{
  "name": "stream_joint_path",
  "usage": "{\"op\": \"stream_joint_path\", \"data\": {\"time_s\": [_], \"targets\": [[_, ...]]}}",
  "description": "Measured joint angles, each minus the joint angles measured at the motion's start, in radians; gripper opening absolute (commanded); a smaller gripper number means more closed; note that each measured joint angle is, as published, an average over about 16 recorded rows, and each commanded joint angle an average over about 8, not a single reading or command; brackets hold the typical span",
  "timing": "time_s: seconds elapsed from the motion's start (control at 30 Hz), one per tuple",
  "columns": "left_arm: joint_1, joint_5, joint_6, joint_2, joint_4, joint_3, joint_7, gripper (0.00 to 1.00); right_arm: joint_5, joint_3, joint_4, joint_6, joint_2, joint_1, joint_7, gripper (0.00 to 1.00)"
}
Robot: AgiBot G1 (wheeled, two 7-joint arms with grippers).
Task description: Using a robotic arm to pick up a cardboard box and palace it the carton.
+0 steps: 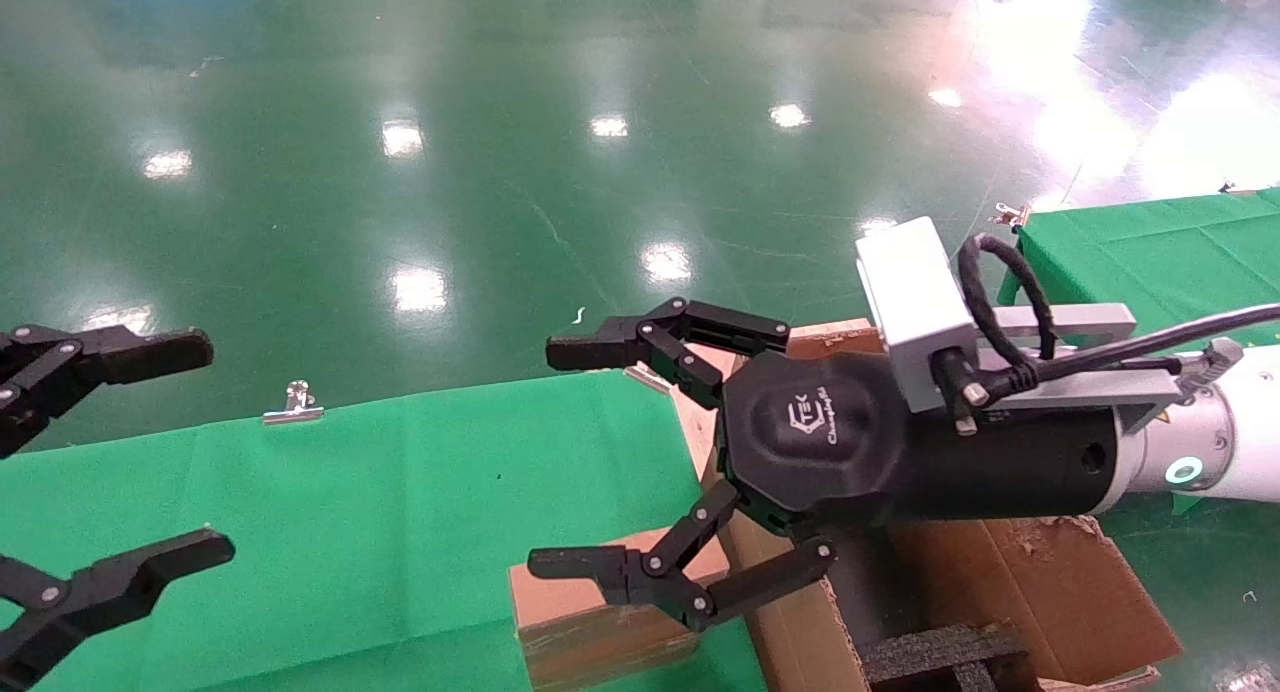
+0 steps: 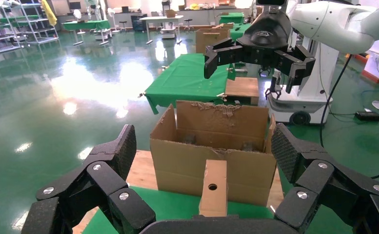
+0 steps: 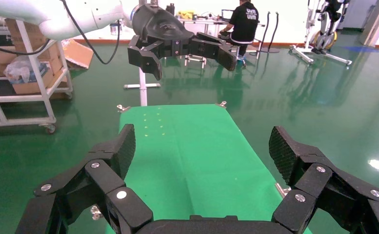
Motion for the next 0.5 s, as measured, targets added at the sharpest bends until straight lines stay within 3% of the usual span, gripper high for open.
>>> {"op": "stream_joint_path", "data": {"time_s": [0.07, 0.1, 0.5], "targets": [[0.000, 0.000, 0.000, 0.000, 0.000, 0.000, 0.000, 0.05, 0.000, 0.000, 0.000, 0.000, 0.000, 0.000, 0.000, 1.00], [0.000, 0.000, 0.000, 0.000, 0.000, 0.000, 0.000, 0.00, 0.000, 0.000, 0.000, 0.000, 0.000, 0.000, 0.000, 1.00], [0.000, 0.000, 0.000, 0.000, 0.000, 0.000, 0.000, 0.00, -0.103, -0.051, -0.002, -0.005, -0.014, 0.047, 0.021, 1.00]]}}
